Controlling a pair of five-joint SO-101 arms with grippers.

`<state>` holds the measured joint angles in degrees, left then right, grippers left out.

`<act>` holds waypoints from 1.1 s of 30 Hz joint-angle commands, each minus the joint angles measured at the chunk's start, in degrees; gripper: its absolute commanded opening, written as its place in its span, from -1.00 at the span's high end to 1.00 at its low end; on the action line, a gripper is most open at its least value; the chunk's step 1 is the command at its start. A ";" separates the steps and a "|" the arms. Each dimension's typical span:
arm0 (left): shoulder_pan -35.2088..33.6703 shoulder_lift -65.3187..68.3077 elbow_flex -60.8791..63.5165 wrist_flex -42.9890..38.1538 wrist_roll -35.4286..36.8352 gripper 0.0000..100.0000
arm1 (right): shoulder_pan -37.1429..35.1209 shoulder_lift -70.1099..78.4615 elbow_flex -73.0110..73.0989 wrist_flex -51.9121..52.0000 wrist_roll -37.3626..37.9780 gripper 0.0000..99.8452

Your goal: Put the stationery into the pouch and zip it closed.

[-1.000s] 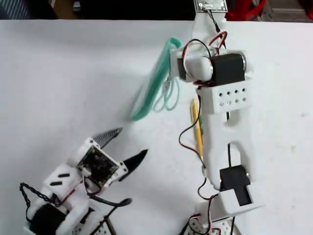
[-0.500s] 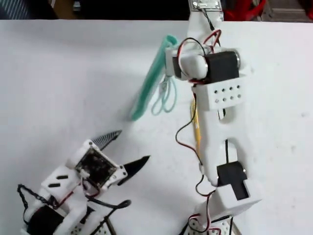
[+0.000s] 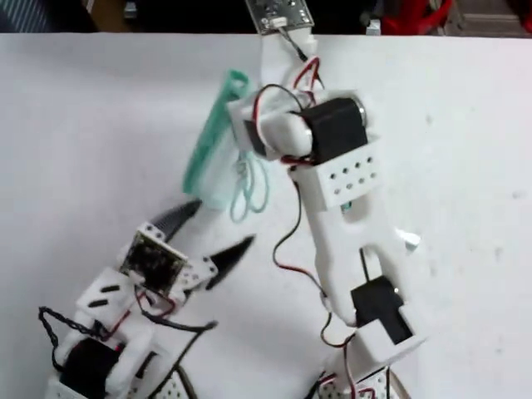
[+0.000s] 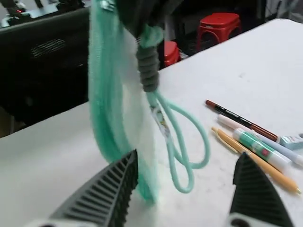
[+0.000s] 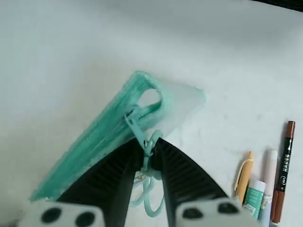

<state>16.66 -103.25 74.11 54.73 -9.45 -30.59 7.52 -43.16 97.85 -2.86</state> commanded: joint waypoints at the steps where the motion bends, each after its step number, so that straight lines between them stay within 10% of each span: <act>1: -1.89 0.57 -0.62 -2.46 1.23 0.37 | -0.40 -0.48 3.43 0.66 4.04 0.97; 17: 1.54 0.75 7.12 -16.97 -3.60 0.96 | 2.51 -14.73 13.71 0.66 14.42 0.97; 33: 4.70 0.66 1.23 -10.29 -3.87 0.95 | 5.85 -15.34 16.09 0.75 15.12 0.97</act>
<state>20.62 -102.37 79.65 42.24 -12.62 -26.02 -6.81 -27.08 98.46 11.38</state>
